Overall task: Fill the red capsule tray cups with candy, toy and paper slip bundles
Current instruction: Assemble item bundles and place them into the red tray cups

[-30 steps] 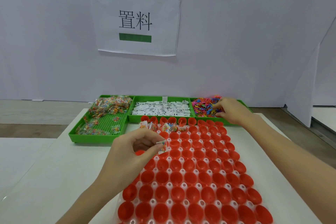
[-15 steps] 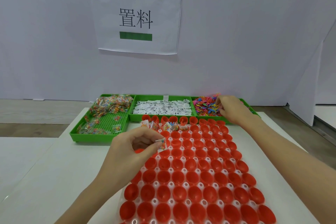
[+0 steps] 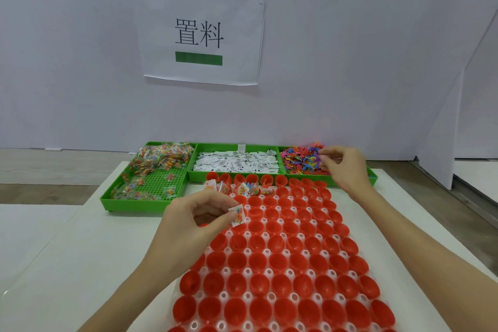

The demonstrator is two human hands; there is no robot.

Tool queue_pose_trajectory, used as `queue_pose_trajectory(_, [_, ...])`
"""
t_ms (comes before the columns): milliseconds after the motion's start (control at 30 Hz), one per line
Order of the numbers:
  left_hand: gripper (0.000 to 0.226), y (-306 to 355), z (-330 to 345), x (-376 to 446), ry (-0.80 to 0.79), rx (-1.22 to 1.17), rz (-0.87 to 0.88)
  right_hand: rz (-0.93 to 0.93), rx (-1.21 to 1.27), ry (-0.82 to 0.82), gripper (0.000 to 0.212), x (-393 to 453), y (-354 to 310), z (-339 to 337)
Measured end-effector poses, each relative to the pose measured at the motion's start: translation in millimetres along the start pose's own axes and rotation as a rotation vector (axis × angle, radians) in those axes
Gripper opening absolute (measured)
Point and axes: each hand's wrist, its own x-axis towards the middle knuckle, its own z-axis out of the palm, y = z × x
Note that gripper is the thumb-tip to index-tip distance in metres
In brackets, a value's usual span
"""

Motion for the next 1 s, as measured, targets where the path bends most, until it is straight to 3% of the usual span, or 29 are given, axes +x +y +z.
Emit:
queue_pose_trajectory(100, [0.013,2.6,0.7,-1.0,0.002,0.004,0.001,0.066,0.27,-0.049,0.016,-16.5,-8.9,-2.9])
queue_pose_trajectory(300, [0.013,13.3,4.7,-6.0,-0.001,-0.064,-0.015,0.01,0.526,-0.251,0.017,-82.4,-49.4,-17.6])
queue_pose_trajectory(500, [0.013,21.5,16.0,-12.5,-0.084,-0.175,-0.01,-0.13,0.53,-0.449,0.02,-146.9,-87.1,-18.2])
queue_pose_trajectory(633, [0.016,21.9,21.1,-15.2,-0.099,-0.192,0.004,-0.189,0.47,-0.466,0.02,-163.5,-92.8,-14.1])
queue_pose_trajectory(833, [0.021,17.9,22.9,-15.5,-0.032,-0.207,-0.052,-0.14,0.541,-0.481,0.028,-168.2,-88.9,-12.2])
queue_pose_trajectory(1000, [0.019,18.5,22.5,-16.6,-0.064,-0.167,-0.065,-0.124,0.549,-0.548,0.02,-169.4,-88.1,-11.3])
